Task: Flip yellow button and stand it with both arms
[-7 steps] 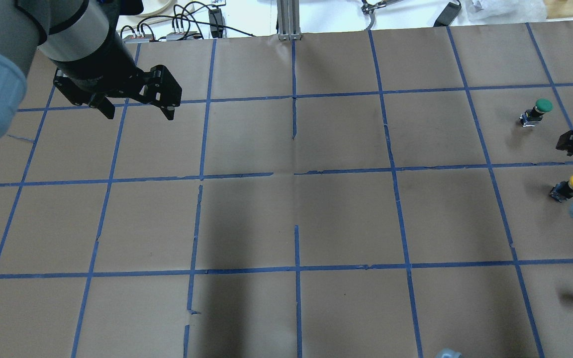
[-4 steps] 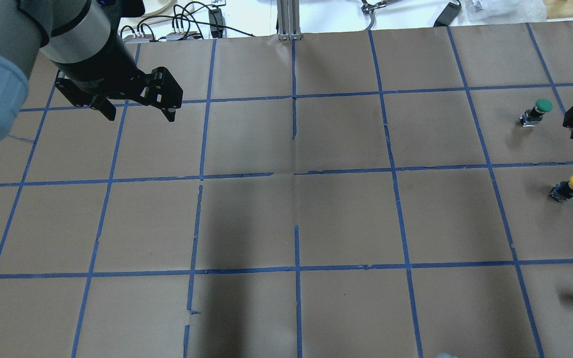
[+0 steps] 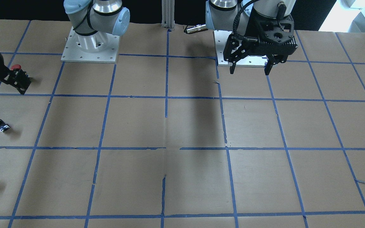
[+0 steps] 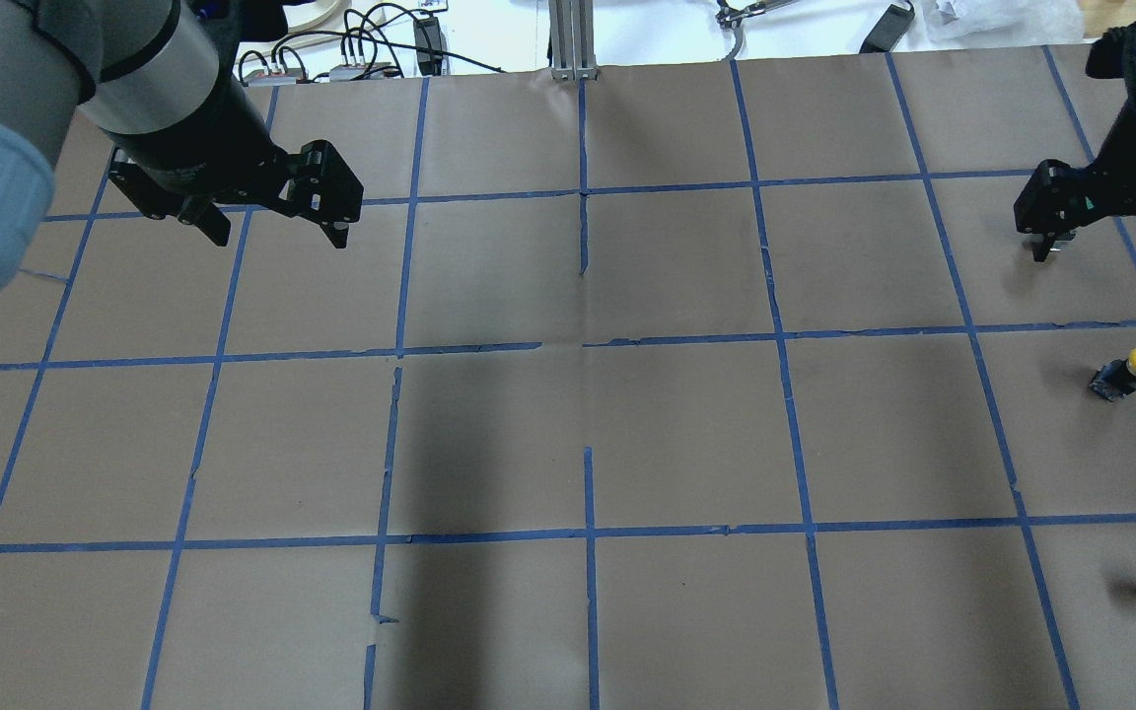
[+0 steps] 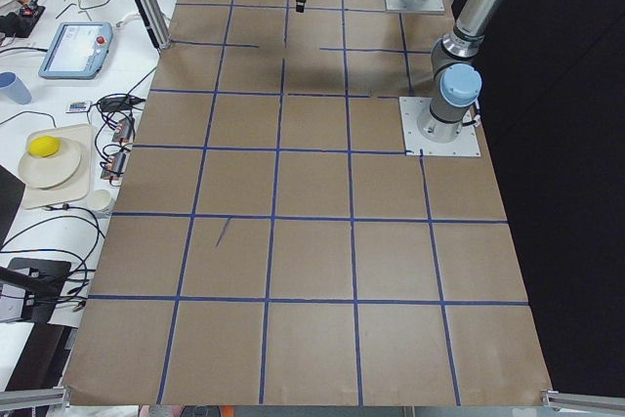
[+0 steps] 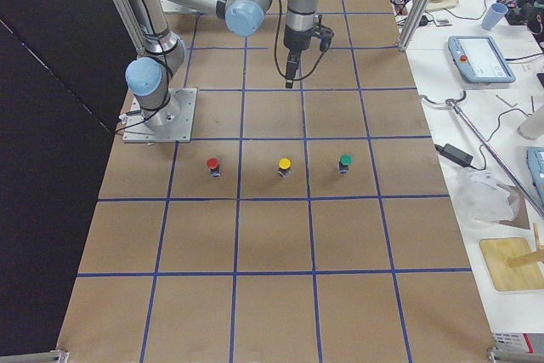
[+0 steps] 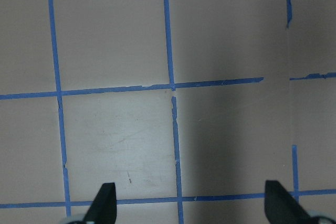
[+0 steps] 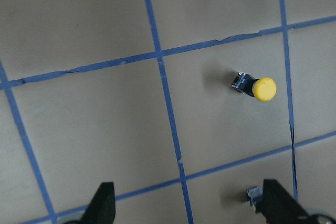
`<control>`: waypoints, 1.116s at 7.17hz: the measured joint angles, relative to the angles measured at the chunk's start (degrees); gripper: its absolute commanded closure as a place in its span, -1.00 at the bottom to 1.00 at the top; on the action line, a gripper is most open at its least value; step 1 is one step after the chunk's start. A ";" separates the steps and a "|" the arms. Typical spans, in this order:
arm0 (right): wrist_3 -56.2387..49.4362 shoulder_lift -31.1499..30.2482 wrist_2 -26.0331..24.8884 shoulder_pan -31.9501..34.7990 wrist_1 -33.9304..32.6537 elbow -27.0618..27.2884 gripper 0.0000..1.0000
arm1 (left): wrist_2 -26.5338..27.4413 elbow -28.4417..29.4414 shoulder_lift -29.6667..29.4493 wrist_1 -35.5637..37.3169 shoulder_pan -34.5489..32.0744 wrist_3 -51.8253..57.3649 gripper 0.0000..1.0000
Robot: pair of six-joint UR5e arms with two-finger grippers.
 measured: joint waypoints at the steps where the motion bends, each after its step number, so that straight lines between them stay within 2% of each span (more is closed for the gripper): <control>1: 0.05 -0.63 0.09 4.54 4.72 -2.79 -1.00 | 0.03 -0.17 0.27 -0.34 -0.01 0.02 -1.00; 3: 0.05 -2.16 2.14 13.85 8.57 -5.05 -1.00 | 0.04 -0.22 0.18 -0.92 -0.02 0.06 -1.00; 4: 0.45 -3.65 4.26 16.47 10.36 -5.05 -1.00 | -0.02 -0.09 0.03 -0.92 -0.01 0.05 -1.00; 6: 5.62 -5.38 6.05 17.76 11.34 -2.82 -0.99 | -0.03 -0.05 0.08 -0.91 0.05 0.08 -1.00; 8: 8.18 -5.36 7.04 16.54 7.52 -0.46 -1.00 | 0.05 -0.10 -0.03 -0.96 0.06 0.05 -1.00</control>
